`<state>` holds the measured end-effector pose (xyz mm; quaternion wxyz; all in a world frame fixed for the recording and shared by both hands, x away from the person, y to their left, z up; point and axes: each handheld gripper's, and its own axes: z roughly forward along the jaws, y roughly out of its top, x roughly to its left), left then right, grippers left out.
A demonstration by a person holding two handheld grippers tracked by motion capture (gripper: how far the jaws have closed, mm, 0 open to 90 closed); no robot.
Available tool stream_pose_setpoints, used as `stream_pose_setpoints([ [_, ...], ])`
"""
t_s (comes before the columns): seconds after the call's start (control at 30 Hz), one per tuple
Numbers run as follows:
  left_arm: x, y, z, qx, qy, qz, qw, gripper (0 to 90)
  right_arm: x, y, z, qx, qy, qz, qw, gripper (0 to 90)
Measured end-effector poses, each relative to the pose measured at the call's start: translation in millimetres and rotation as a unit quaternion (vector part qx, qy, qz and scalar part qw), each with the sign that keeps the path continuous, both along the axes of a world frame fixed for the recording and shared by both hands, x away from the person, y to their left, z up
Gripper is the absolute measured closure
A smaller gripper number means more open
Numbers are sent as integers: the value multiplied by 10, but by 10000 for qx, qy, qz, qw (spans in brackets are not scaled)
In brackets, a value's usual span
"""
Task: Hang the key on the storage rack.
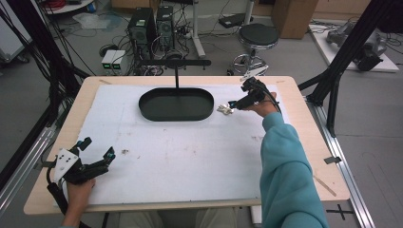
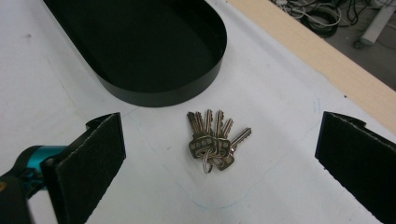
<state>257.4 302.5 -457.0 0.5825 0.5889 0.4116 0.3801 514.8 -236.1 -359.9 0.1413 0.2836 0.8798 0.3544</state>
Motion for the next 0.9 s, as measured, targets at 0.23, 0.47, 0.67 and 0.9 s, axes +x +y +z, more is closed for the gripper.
stream_pose_setpoints([
  [0.23, -2, -1, 0, 13, -6, 13, 10000, 94, 91, 57, -153, -129, 133, 92, 9998, 8],
  [0.47, -3, -2, 0, 16, -7, 15, 10000, 94, 159, 95, -290, -296, 320, 77, 9990, 42],
  [0.67, -3, -6, -1, 11, -17, 13, 10000, 94, 185, 107, -355, -493, 397, 113, 9979, 63],
  [0.9, -3, -6, -1, 16, -26, 7, 10000, 94, 208, 97, -385, -627, 467, 90, 9969, 178],
])
